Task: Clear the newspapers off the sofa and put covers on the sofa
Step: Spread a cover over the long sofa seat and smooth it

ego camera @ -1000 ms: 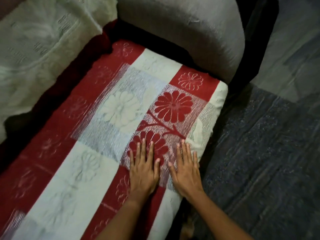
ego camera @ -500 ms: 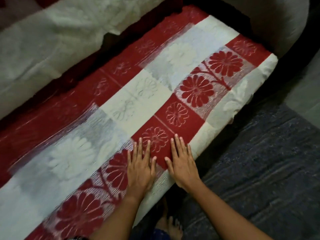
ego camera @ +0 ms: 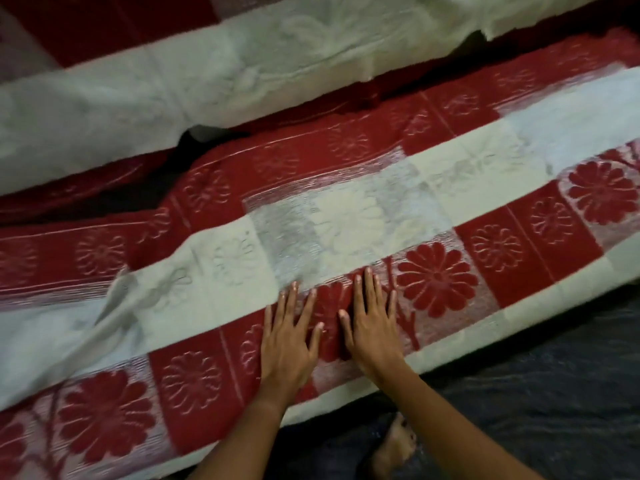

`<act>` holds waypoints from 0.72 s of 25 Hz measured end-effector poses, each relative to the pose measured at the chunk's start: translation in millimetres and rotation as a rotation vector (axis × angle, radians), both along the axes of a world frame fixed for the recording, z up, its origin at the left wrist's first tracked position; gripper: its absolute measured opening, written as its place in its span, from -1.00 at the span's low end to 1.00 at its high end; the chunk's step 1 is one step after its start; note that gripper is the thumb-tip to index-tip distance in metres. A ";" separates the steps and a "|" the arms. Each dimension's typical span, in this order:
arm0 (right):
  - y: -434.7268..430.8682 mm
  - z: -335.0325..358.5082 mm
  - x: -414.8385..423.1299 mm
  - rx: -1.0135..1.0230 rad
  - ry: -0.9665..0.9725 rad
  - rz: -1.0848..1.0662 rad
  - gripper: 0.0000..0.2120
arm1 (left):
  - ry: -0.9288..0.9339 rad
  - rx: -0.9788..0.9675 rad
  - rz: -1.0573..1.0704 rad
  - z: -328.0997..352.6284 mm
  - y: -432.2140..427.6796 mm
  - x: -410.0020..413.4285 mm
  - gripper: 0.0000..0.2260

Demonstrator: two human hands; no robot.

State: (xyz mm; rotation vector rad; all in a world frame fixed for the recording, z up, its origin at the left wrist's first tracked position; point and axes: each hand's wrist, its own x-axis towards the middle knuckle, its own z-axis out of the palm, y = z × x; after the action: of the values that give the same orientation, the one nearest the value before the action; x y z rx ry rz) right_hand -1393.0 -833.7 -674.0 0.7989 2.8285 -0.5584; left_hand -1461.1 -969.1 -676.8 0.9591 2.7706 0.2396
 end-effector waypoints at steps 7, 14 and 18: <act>-166.8 4.5 -82.1 -0.135 0.010 0.205 -0.31 | -0.011 -0.051 0.095 2.2 -178.7 -67.4 -0.47; -282.7 19.8 -164.6 -0.248 -0.011 0.144 -0.16 | 0.000 -0.056 0.178 19.5 -296.8 -146.7 -0.49; -302.5 36.0 -199.5 -0.242 0.026 0.234 -0.21 | -0.032 -0.011 0.275 25.7 -318.7 -174.9 -0.48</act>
State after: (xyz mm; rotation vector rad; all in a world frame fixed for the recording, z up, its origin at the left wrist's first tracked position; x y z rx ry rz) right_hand -1592.5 -1136.1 -638.0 0.4136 2.7510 -0.8552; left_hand -1636.0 -1287.8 -651.1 0.5637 2.8646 0.2776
